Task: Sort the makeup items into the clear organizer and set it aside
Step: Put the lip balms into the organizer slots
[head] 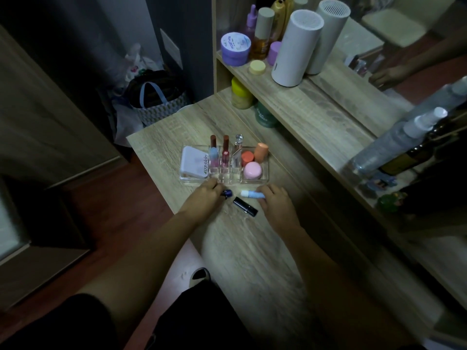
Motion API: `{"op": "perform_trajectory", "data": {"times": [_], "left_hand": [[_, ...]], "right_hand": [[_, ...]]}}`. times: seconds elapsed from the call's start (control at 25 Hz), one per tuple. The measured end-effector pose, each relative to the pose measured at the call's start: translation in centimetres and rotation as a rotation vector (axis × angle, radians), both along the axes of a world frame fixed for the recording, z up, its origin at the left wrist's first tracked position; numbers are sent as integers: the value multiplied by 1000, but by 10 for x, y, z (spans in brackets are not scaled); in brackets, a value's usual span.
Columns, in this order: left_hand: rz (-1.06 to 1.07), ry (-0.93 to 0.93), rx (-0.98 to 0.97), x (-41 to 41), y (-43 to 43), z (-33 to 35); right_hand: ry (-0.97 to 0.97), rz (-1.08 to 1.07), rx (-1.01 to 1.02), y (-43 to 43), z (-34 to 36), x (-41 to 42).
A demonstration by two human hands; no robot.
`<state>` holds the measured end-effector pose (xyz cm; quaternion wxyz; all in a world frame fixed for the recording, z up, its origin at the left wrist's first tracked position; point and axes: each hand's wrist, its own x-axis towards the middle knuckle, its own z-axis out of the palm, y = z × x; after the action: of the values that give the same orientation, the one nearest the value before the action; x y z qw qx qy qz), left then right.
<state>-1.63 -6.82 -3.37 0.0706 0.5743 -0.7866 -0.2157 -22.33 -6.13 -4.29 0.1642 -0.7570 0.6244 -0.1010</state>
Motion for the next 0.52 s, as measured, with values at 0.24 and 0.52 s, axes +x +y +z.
{"op": "perform_trajectory", "data": {"times": [0.24, 0.52], "left_hand": [[127, 50, 142, 0, 10, 5], [444, 445, -135, 8, 4, 29]], "right_hand": [[-305, -110, 48, 3, 10, -8], [-888, -359, 83, -4, 34, 26]]}}
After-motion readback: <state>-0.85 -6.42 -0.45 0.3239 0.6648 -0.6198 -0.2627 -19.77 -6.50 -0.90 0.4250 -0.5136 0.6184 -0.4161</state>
